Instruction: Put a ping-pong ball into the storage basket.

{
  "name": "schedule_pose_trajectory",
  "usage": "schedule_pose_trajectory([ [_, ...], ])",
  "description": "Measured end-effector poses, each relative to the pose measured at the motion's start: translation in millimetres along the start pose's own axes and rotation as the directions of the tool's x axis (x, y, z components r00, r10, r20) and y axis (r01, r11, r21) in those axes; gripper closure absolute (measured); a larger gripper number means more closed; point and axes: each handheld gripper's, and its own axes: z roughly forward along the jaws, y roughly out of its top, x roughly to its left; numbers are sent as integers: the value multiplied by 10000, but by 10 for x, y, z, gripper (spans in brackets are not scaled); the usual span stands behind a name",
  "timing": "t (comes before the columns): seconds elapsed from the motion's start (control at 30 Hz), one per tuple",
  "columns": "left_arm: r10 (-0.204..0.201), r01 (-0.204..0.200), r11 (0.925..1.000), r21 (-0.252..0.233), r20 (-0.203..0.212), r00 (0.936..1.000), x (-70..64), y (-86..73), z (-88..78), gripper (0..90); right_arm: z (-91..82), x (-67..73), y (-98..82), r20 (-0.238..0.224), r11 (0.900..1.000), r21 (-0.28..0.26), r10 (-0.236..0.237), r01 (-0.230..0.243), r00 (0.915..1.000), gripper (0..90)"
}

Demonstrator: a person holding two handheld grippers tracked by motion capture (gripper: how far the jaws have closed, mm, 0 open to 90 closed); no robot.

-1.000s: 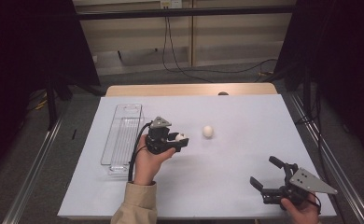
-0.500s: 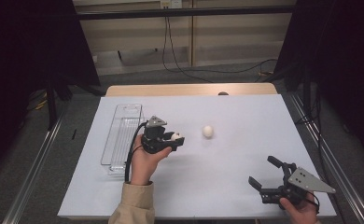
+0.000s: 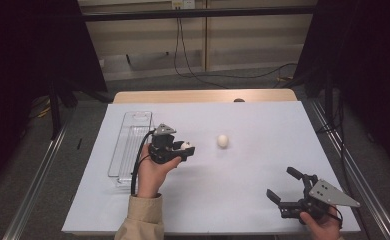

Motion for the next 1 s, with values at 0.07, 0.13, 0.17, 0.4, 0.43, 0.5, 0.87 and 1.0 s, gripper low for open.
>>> schedule_pose_trajectory([
  [0.07,15,-15,10000,-2,-13,10000,16,-1,-10,511,1,-2,0,3,10000,-2,-5,5,10000,10],
  [0.13,-48,48,10000,-20,-27,10000,26,-4,-22,511,4,1,0,-5,10000,-9,-23,23,10000,10],
  [0.17,-58,58,10000,-37,-48,10000,29,-5,-26,511,5,3,1,-24,10000,-18,-21,21,10000,10],
  [0.4,-165,164,9998,-115,-126,9998,51,-7,-55,511,9,8,2,-44,10000,-3,-22,22,10000,10],
  [0.43,-173,172,9998,-107,-103,9998,54,-6,-59,511,9,8,2,-51,10000,-3,-22,22,10000,11],
  [0.5,-156,155,9998,-88,-110,9998,64,-6,-69,511,8,8,3,-62,10000,-8,-53,53,10000,11],
  [0.87,-372,366,9991,-234,-242,9990,124,-13,-143,511,10,12,4,-92,10000,2,-42,42,9999,11],
  [1.0,-402,393,9988,-281,-358,9985,152,-15,-183,511,10,9,4,-88,10000,-24,-54,53,9999,12],
])
